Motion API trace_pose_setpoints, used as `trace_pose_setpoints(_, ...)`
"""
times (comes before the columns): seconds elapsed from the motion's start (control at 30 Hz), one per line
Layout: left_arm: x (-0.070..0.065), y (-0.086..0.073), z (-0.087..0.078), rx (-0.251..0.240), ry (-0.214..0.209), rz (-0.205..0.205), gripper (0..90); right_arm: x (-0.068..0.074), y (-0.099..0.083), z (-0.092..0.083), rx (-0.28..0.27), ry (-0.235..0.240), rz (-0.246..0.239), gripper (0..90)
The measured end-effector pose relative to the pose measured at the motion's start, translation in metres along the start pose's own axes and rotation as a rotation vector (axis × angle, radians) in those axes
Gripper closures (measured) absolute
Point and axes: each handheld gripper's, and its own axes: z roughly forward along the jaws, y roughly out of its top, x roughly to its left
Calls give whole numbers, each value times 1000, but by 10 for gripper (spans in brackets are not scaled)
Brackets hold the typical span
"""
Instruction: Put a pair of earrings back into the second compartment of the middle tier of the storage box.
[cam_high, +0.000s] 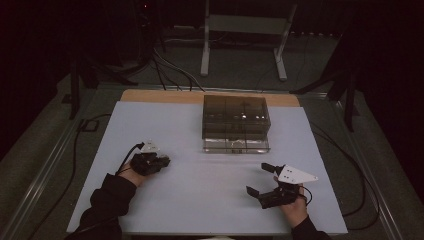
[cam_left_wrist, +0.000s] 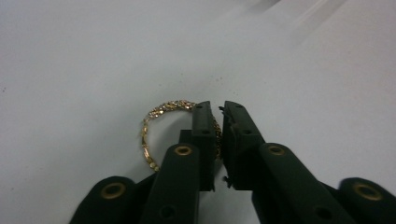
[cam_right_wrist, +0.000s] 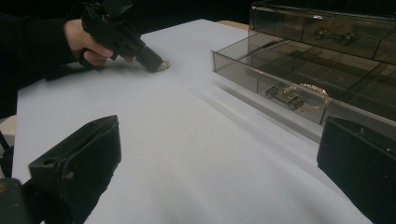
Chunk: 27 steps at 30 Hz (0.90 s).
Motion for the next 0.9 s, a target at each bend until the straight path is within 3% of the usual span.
trace_pose_setpoints(0.17, 2, 1, 0, 4, -8, -30, 872, 0, 0, 0, 1, -1, -2, 0)
trace_pose_setpoints(0.3, 0, 2, 0, 7, 9, -16, 877, 0, 0, 0, 2, -2, -2, 0)
trace_pose_setpoints(0.9, 6, 9, -19, -82, 27, -41, 878, 0, 0, 1, 2, -1, -1, 0)
